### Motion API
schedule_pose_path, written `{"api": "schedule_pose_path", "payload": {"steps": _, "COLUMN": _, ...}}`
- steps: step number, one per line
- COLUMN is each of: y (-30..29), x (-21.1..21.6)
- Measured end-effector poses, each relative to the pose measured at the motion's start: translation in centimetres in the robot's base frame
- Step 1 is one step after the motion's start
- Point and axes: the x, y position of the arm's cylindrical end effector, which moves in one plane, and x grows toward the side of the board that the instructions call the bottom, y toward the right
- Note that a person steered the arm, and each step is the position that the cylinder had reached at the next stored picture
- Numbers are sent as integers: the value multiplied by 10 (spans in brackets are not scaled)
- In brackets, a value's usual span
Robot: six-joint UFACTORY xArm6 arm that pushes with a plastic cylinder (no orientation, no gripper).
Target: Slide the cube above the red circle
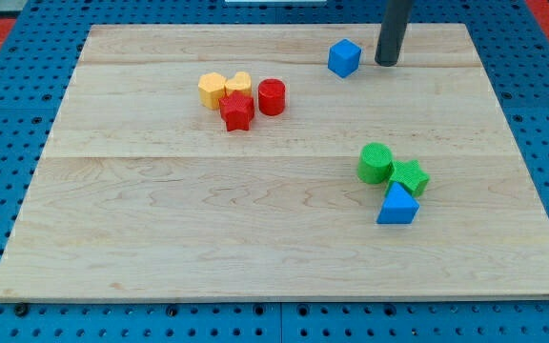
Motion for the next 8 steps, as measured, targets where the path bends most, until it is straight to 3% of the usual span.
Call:
{"api": "schedule_pose_path", "payload": {"steps": 2, "y": -124, "x": -15}}
{"api": "schedule_pose_path", "payload": {"steps": 3, "y": -144, "x": -15}}
{"api": "schedule_pose_path", "payload": {"steps": 5, "y": -45, "x": -6}}
{"api": "schedule_pose_path", "payload": {"steps": 8, "y": -129, "x": -1}}
